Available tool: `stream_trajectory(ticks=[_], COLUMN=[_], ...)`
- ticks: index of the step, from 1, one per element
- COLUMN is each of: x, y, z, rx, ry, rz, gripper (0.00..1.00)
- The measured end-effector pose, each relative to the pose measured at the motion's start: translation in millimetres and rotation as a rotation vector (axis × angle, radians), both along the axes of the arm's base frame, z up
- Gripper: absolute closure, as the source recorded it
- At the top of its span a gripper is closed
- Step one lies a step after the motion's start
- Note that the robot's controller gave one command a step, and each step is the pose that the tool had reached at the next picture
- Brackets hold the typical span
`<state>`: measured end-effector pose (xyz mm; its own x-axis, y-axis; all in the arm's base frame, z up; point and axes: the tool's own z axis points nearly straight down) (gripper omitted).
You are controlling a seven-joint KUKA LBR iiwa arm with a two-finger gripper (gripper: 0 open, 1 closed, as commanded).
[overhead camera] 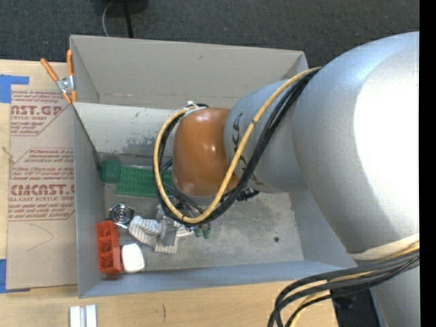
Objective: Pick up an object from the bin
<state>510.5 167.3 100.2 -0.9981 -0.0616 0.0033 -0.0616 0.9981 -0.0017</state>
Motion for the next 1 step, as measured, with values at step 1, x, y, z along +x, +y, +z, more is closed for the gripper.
stream_trajectory(ticks=[1], x=[2.7], y=[8.7], z=[116.0], rx=[0.001], ry=[-0.002], rz=[0.003], gripper=[1.00])
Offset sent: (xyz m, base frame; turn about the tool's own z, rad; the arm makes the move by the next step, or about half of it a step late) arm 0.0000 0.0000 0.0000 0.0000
